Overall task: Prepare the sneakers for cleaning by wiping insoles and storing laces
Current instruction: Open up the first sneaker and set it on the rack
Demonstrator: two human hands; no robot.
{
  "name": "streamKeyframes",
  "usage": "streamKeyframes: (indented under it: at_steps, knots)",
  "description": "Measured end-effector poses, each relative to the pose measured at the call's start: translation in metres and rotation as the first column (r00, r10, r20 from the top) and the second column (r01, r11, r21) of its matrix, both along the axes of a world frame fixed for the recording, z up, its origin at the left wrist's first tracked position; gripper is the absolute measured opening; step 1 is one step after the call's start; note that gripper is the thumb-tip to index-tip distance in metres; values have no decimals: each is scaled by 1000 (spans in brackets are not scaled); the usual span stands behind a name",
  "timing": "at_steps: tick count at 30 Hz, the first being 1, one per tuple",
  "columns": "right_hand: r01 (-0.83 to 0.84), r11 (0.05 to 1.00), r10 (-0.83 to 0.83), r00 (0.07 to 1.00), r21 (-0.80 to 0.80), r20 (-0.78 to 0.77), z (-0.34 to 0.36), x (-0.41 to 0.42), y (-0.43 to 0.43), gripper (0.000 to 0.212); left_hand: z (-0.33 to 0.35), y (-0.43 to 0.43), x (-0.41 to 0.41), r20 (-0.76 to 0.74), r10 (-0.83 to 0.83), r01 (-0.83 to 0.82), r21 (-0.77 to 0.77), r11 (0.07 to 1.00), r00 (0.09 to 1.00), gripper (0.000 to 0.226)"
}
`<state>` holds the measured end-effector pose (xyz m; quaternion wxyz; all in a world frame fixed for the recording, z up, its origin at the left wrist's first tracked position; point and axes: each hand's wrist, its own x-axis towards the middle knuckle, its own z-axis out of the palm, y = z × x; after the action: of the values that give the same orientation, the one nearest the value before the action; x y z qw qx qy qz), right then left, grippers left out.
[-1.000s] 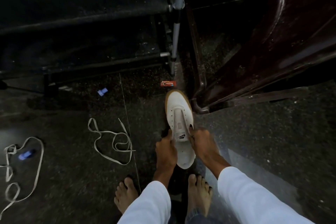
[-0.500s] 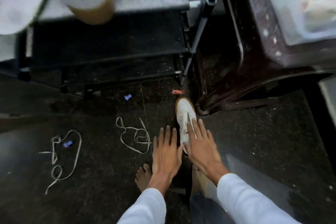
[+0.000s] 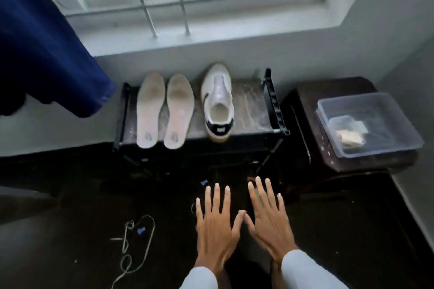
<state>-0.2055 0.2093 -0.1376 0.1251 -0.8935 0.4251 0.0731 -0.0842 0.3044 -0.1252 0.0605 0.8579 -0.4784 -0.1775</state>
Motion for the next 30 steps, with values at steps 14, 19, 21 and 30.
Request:
streamKeyframes:
  at_steps: [14, 19, 21, 30]
  knots:
    - [61, 997, -55, 989, -43, 135, 107, 101, -66, 77, 110, -89, 100, 5, 100, -97, -226, 969, 995, 72]
    - [23, 999, -20, 988, -23, 151, 103, 131, -117, 79, 106, -137, 125, -87, 138, -153, -206, 967, 987, 63]
    - [4, 1000, -2, 989, -15, 148, 99, 141, -136, 77, 101, -156, 134, -129, 169, -193, -204, 960, 977, 61]
    - [-81, 993, 69, 988, 81, 134, 72, 170, -207, 73, 72, -226, 169, -244, 286, -326, -141, 935, 927, 55]
